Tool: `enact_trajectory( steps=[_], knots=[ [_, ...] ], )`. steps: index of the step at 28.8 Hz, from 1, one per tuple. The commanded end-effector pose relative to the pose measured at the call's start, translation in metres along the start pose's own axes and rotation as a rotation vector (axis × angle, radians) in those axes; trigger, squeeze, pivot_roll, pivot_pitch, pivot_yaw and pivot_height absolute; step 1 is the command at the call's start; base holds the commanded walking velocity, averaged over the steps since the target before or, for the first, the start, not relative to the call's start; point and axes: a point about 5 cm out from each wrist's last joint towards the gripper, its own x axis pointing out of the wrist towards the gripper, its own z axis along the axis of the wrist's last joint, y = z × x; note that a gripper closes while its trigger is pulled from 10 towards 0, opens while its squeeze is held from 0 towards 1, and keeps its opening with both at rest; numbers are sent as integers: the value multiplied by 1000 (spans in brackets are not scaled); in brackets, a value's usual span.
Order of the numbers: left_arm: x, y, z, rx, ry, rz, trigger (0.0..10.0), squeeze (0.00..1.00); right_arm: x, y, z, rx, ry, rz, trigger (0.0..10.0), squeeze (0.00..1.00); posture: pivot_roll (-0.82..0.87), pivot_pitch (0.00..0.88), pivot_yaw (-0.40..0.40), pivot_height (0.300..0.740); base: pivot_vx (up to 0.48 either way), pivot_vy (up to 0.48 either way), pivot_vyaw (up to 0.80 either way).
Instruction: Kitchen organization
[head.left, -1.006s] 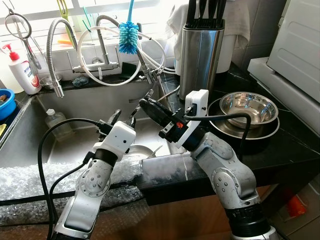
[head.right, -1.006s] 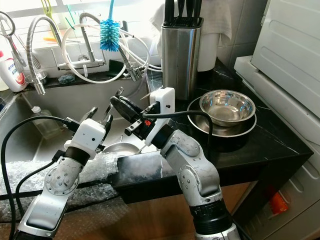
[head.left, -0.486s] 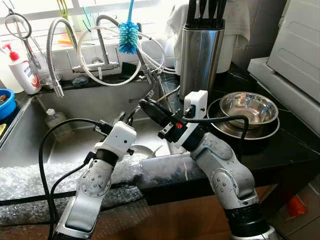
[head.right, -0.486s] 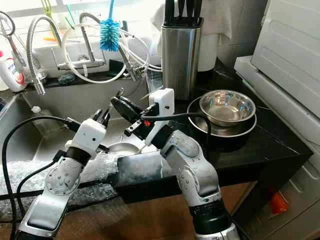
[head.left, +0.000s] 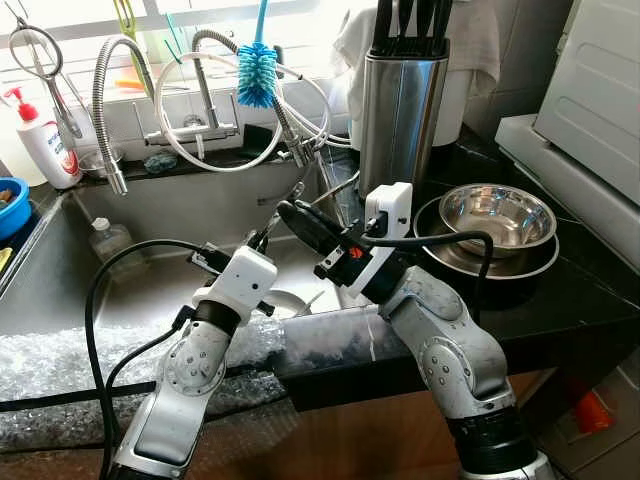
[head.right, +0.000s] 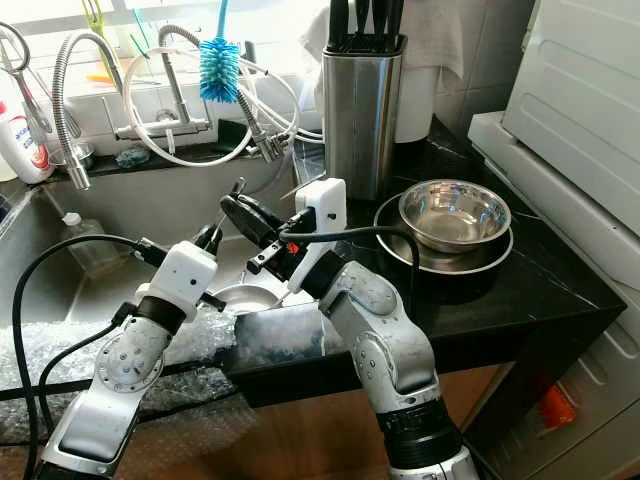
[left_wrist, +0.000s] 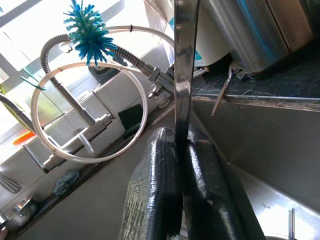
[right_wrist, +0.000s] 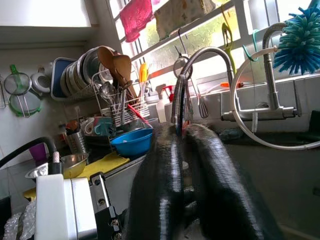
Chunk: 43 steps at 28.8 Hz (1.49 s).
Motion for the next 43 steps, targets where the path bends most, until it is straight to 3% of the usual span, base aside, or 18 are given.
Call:
enact_trajectory(
  steps=[1,6,7,8,9,22,26,28,29,30,31,33,35,38,43],
  knots=[
    [1,6,-1,-1,1,21,0,0,1,0,3,-5,-13,0,10000,1000,-21,0,61,740,0,0,0],
    [1,6,-1,-6,4,31,0,0,1,1,3,-10,-11,3,10000,1000,-20,0,59,740,0,0,0],
    [1,6,-1,-9,4,36,0,0,1,1,3,-11,-10,3,10000,506,-21,0,59,740,0,0,0],
    [2,7,-1,-11,5,40,0,0,1,1,3,-12,-10,4,10000,506,-22,0,59,740,0,0,0],
    [2,8,-1,-15,8,50,0,0,1,1,3,-16,-8,6,10000,0,-22,0,60,740,0,0,0],
    [4,24,-7,-90,58,198,0,0,-1,12,10,-40,-18,44,10000,0,-28,0,59,740,0,0,0],
    [4,29,-9,-140,73,257,0,0,-7,11,13,-53,-24,5,10000,0,-31,0,59,740,0,0,0],
    [4,32,-12,-211,89,304,118,0,-10,9,15,-75,-22,-28,10000,0,-36,0,59,740,0,0,0],
    [4,35,-13,-267,97,337,4314,0,-14,4,19,-110,-33,-87,10000,0,-35,0,58,740,0,0,0],
    [4,36,-14,-285,100,347,4314,0,-15,2,20,-122,-39,-113,10000,0,-35,0,58,740,0,0,0],
    [4,37,-16,-310,110,365,10000,0,-18,-3,24,-162,-45,-176,10000,0,-38,0,59,740,0,0,0],
    [3,41,-20,-365,131,408,10000,0,-24,-16,29,-328,-21,-325,10000,0,-46,0,62,740,0,0,0],
    [2,44,-22,-401,141,437,10000,0,-30,-27,29,-308,-35,-440,10000,0,-49,0,64,740,0,0,0],
    [2,48,-26,-437,156,466,10000,0,-43,-37,18,-408,19,-574,10000,0,-48,0,65,740,0,0,0],
    [2,51,-29,-446,158,469,10000,0,-51,-29,-1,-437,52,-592,10000,0,-53,0,70,740,0,0,0]
  ],
)
